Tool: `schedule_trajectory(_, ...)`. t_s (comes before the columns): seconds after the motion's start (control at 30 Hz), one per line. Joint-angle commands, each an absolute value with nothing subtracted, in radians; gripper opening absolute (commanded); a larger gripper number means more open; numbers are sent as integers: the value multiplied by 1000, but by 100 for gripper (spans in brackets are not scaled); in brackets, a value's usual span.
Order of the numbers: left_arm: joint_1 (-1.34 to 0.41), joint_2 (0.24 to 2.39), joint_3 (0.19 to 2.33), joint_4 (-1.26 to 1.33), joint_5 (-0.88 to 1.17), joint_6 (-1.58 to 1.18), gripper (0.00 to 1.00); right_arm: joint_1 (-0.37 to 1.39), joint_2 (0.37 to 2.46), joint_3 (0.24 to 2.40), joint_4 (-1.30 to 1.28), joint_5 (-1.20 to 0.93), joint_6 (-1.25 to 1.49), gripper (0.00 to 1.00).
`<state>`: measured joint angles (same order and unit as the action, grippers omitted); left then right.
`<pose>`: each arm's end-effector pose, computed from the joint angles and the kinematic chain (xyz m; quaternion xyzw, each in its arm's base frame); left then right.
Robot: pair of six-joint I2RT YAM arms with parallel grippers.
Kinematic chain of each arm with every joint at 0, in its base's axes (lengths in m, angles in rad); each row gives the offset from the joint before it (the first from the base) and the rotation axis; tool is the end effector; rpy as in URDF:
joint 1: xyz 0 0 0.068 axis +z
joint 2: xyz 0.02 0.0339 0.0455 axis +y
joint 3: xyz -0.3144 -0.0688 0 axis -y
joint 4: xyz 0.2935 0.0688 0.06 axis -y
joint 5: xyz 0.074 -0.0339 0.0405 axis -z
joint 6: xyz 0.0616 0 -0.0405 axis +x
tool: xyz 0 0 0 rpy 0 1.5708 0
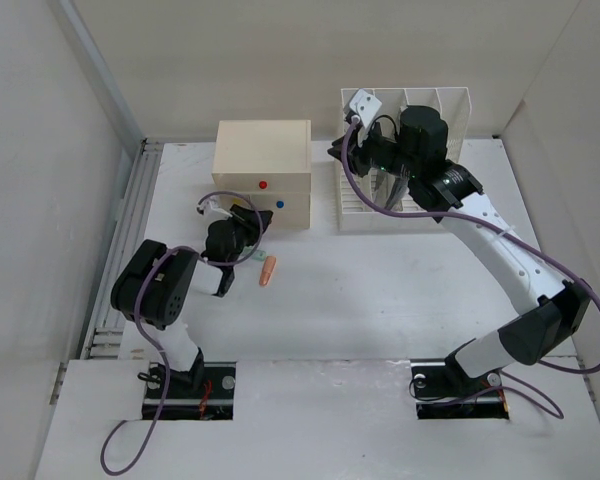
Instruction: Organize the desk
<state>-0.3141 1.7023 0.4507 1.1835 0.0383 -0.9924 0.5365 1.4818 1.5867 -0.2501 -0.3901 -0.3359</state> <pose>0.3279 -0.1090 0.1561 -0.2307 0.6934 -0.4259 0.5335 0.3381 0.2283 0.4981 -0.4285 0.6191 0.2101 0.6236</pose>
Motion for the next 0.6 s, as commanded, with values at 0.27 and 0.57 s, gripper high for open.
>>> schedule_trajectory(0.27,-319,1706,496,1124,-17,-980,35,532,1460,1585,-184,-413,-311,25)
schedule_trajectory(0.57,-319,1744,497,1085,-35,-989,35,532,1460,1575,-175,-413,-302,25)
